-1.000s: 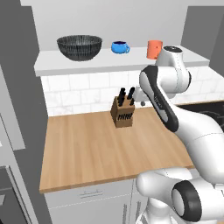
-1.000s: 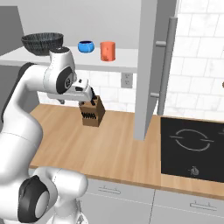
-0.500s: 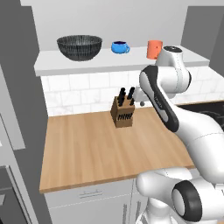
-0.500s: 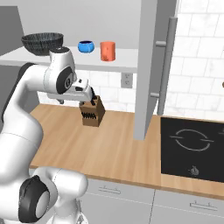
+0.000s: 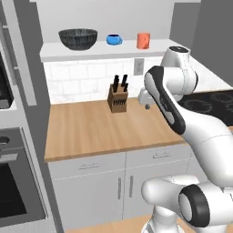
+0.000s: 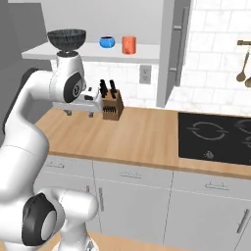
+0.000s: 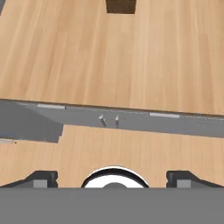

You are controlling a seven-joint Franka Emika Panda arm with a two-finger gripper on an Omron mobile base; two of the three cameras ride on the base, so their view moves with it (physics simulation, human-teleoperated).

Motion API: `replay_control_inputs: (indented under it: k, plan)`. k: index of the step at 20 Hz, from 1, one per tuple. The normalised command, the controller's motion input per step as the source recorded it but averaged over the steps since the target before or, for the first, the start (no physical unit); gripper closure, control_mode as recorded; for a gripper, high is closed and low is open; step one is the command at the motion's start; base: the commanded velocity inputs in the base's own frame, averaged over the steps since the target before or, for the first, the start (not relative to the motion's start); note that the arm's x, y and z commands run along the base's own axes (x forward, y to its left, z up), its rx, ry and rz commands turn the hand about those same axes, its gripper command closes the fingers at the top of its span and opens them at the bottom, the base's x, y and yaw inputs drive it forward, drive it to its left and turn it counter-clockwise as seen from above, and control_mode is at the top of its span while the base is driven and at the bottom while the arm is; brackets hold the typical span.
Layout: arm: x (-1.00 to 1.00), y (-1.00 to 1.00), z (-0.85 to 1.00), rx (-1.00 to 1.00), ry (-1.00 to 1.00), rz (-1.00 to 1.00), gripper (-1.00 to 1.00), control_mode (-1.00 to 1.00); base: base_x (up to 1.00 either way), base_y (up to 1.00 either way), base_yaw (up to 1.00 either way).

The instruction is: Gather all objects into one cabinet and sort the glasses and bowls to opposite sides.

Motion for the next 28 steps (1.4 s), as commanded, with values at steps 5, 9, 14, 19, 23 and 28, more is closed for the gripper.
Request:
replay_control_inputs:
  k: [5, 9, 14, 19, 23, 28]
  plan:
    - [0.0, 0.0, 0.0, 0.0, 0.0, 0.0, -1.0, 1.0, -0.97, -0.25, -0.06]
    - [0.0, 0.0, 0.0, 0.0, 0.0, 0.0, -1.0, 1.0, -0.83, -0.47, -0.06]
    - [0.0, 0.0, 0.0, 0.0, 0.0, 0.0, -1.0, 1.0, -0.61, -0.28, -0.06]
    - [0.0, 0.0, 0.0, 0.0, 0.0, 0.0, -1.0, 1.0, -0.53, -0.55, -0.06]
    - [0.0, 0.0, 0.0, 0.0, 0.0, 0.0, -1.0, 1.0, -0.32, -0.74, -0.02]
    - [0.0, 0.0, 0.0, 0.0, 0.0, 0.0, -1.0, 1.0, 0.0, -0.96, 0.0]
